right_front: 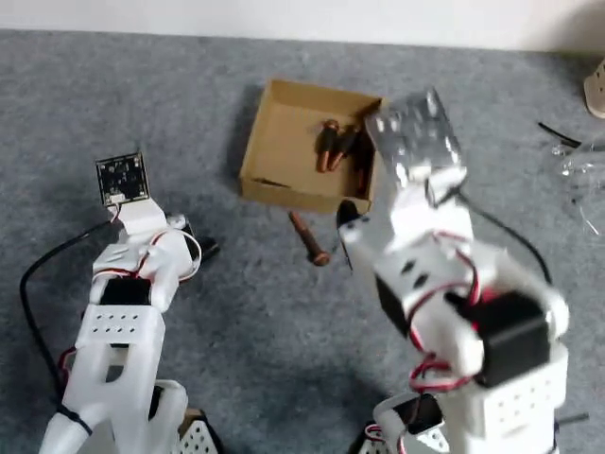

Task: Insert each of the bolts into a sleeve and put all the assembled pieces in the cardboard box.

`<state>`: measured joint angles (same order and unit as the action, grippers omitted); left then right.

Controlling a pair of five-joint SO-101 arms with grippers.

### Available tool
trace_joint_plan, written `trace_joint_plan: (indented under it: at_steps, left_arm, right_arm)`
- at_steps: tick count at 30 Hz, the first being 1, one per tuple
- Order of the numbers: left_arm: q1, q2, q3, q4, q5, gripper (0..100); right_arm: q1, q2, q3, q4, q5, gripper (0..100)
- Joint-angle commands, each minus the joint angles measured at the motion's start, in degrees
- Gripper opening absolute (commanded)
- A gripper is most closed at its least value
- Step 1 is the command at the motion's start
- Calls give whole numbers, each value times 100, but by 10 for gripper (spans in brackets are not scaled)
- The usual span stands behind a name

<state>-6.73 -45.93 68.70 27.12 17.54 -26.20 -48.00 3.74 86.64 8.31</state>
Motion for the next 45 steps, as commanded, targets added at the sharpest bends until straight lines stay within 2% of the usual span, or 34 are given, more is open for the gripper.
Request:
trace_joint_plan:
  at_steps: [1,8,13,17,22,27,31,35,43,45]
  left_arm:
    - [-22,-13,-31,-88,-88,5]
    - [-22,-48,-31,-70,-88,5]
    - [-57,-57,-75,-9,-44,5]
    - [-57,-22,-479,633,-44,5]
    - [-400,-13,-734,949,193,5]
    - [-831,-57,-954,1090,273,5]
    - [-1314,-57,-1648,1925,264,7]
    - [-1648,-57,-2176,2558,273,7]
    - [-3011,-57,-2730,2681,246,8]
    - [-3284,-57,-2862,2787,237,8]
  right_arm:
    - [-66,-1182,1921,-1288,-18,281]
    - [-57,-3029,5385,-3723,-18,281]
    - [224,-3433,6598,-4312,-18,281]
    - [242,-3433,7037,-4752,-18,281]
    - [-321,-3424,7600,-4936,-9,281]
    - [-848,-3424,7653,-5323,651,281]
    - [-875,-3152,7635,-5675,730,281]
    - [-875,-1868,7134,-5991,1090,281]
    - [-1103,1059,5051,-6088,1169,281]
    - [-1279,1675,4558,-6097,1424,281]
